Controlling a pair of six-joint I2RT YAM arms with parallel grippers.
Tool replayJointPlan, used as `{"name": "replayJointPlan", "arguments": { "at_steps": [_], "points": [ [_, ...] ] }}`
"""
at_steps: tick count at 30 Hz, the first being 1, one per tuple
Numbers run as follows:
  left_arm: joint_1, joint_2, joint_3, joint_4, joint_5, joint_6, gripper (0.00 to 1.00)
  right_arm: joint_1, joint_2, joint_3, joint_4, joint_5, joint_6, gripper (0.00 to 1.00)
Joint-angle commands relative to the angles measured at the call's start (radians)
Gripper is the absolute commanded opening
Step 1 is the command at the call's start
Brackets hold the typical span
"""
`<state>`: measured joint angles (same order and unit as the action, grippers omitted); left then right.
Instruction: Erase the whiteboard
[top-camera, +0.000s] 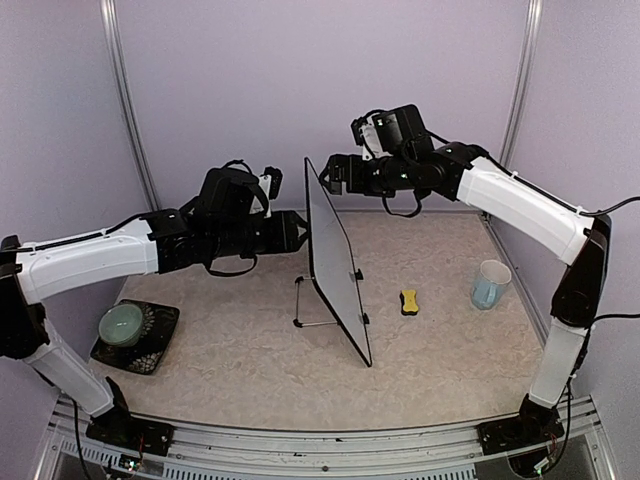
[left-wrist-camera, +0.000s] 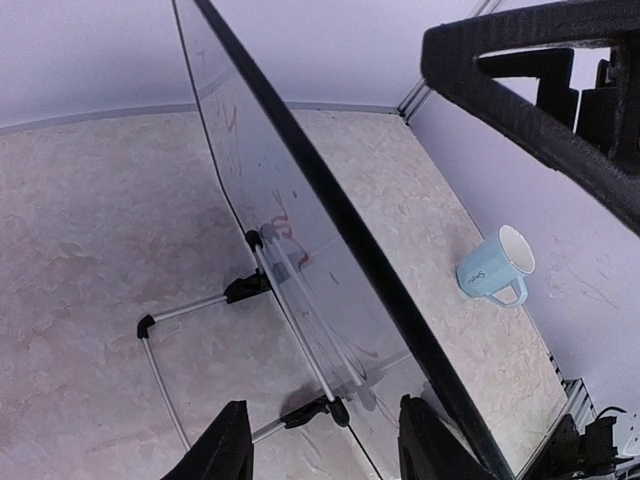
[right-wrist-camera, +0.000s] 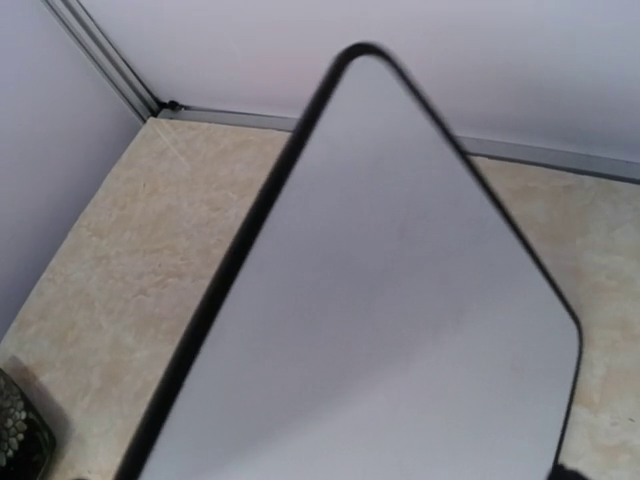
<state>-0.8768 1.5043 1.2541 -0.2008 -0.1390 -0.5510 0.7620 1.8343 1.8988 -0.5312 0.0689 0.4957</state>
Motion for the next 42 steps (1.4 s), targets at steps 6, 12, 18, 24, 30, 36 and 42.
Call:
{"name": "replayJointPlan", "arguments": {
  "at_steps": [6, 12, 18, 24, 30, 36, 42],
  "points": [
    [-0.022, 0.063, 0.137, 0.022, 0.005, 0.035, 0.49, 0.014, -0.063, 0.009, -0.068, -0.015, -0.018, 0.96],
    [-0.025, 0.129, 0.175, 0.034, 0.023, 0.034, 0.49, 0.021, -0.101, -0.020, -0.113, -0.065, -0.082, 0.95],
    [-0.025, 0.179, 0.218, 0.034, 0.041, 0.035, 0.49, 0.027, -0.186, -0.087, -0.146, -0.092, -0.147, 0.91],
    [-0.027, 0.209, 0.261, 0.028, 0.049, 0.034, 0.49, 0.041, -0.261, -0.139, -0.199, -0.099, -0.195, 0.86],
    [-0.029, 0.238, 0.288, 0.043, 0.068, 0.026, 0.49, 0.060, -0.232, -0.091, -0.258, -0.073, -0.211, 0.84],
    [-0.033, 0.281, 0.316, 0.047, 0.072, 0.019, 0.49, 0.089, -0.172, -0.021, -0.316, -0.031, -0.229, 0.82],
    [-0.033, 0.301, 0.316, 0.062, 0.079, 0.009, 0.49, 0.089, -0.202, -0.059, -0.323, 0.023, -0.228, 0.80]
  ]
}}
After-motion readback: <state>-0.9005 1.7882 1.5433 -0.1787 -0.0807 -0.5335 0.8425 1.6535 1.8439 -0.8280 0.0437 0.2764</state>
